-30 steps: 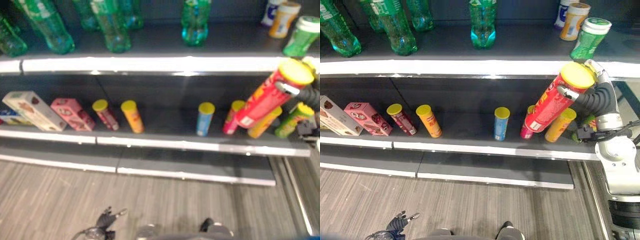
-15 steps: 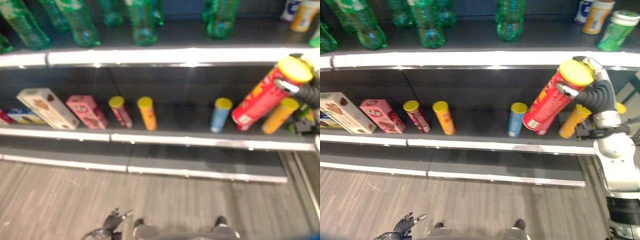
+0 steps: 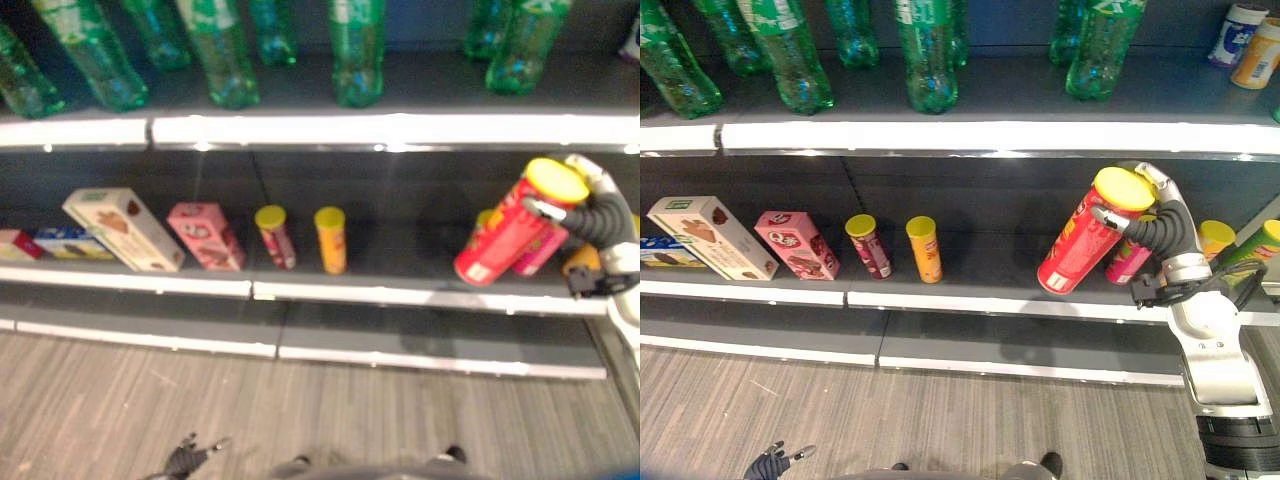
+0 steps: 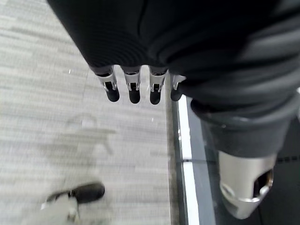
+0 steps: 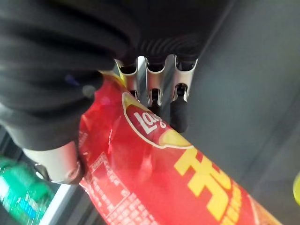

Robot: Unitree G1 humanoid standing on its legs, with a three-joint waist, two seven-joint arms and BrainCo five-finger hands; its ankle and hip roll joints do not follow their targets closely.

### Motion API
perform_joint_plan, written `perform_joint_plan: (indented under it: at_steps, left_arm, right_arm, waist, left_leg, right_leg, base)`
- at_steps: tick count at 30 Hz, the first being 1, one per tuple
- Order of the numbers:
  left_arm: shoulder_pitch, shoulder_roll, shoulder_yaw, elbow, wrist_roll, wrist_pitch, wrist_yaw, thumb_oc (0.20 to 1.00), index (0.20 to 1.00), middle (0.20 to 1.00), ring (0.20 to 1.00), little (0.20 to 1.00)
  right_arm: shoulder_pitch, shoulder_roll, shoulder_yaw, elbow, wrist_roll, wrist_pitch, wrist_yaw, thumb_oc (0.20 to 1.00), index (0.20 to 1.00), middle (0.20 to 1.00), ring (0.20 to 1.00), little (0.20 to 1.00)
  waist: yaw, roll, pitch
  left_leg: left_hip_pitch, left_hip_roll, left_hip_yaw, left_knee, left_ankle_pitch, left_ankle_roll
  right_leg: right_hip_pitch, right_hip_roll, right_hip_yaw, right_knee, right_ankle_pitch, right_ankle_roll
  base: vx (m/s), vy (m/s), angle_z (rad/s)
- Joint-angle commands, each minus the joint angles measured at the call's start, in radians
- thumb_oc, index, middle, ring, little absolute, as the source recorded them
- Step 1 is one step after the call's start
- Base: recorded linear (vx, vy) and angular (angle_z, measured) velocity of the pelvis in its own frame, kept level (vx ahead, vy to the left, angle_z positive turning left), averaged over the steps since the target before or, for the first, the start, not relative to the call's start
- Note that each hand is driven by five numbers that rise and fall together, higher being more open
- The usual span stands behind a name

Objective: Put the goods on the table back onto the shelves and tidy them up.

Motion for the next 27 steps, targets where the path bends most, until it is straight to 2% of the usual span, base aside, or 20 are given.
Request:
perform_joint_plan:
  at_steps: [1,6,15,23,25,27]
  left_arm:
    - [-0.032,0.045,0.004,-0.006,0.027,-0.019,0.017,1.000,1.000,1.000,1.000,1.000]
    - [-0.025,0.015,-0.028,-0.041,0.034,-0.017,0.003,1.000,1.000,1.000,1.000,1.000]
    - [-0.018,0.013,-0.038,-0.013,0.071,-0.019,0.005,1.000,1.000,1.000,1.000,1.000]
    - [-0.009,0.014,-0.036,0.008,0.085,-0.019,0.016,1.000,1.000,1.000,1.000,1.000]
    - [-0.008,0.020,-0.035,-0.010,0.074,-0.022,0.028,1.000,1.000,1.000,1.000,1.000]
    - [-0.015,0.024,-0.035,-0.022,0.066,-0.023,0.037,1.000,1.000,1.000,1.000,1.000]
  right_arm:
    - [-0.118,-0.059,-0.032,-0.031,0.029,-0.045,-0.020,0.200,0.200,0.200,0.200,0.200]
    - [-0.104,-0.053,0.006,-0.038,0.017,-0.042,0.015,0.200,0.200,0.200,0.200,0.200]
    - [-0.105,-0.056,0.058,-0.055,-0.018,-0.044,0.054,0.200,0.200,0.200,0.200,0.200]
    - [-0.117,-0.050,0.118,-0.025,-0.182,-0.035,0.033,0.200,0.200,0.200,0.200,0.200]
    - [-0.138,-0.066,0.149,-0.007,-0.323,-0.029,0.000,0.200,0.200,0.200,0.200,0.200]
    - [-0.146,-0.072,0.159,-0.010,-0.398,-0.023,-0.019,0.200,0.200,0.200,0.200,0.200]
  waist:
    - [0.026,-0.015,-0.013]
    - [0.034,-0.029,-0.020]
    - [0.039,-0.036,-0.017]
    - [0.051,-0.032,0.006]
    - [0.060,-0.024,0.048]
    - [0.064,-0.021,0.078]
  left_leg:
    - [-0.035,-0.026,-0.022,-0.033,-0.030,0.016]
    - [-0.036,-0.007,-0.039,-0.033,-0.028,0.008]
    - [-0.045,-0.020,-0.050,-0.033,-0.035,0.016]
    - [-0.051,-0.036,-0.057,-0.033,-0.043,0.028]
    - [-0.058,-0.036,-0.064,-0.021,-0.043,0.033]
    - [-0.077,-0.036,-0.072,-0.001,-0.046,0.036]
  right_leg:
    - [-0.042,-0.024,0.036,0.070,-0.014,0.002]
    - [-0.006,-0.017,0.010,0.052,-0.038,0.007]
    - [-0.014,-0.041,-0.001,0.063,-0.020,0.019]
    - [-0.036,-0.076,-0.012,0.097,-0.011,0.027]
    - [-0.065,-0.091,0.000,0.145,-0.029,0.024]
    - [-0.085,-0.102,0.008,0.176,-0.037,0.022]
  base:
    - [0.05,-0.089,-0.03]
    - [0.04,-0.051,0.03]
    - [-0.01,0.013,0.09]
    - [-0.01,0.024,0.07]
    - [-0.10,0.017,0.05]
    - [-0.10,-0.001,0.06]
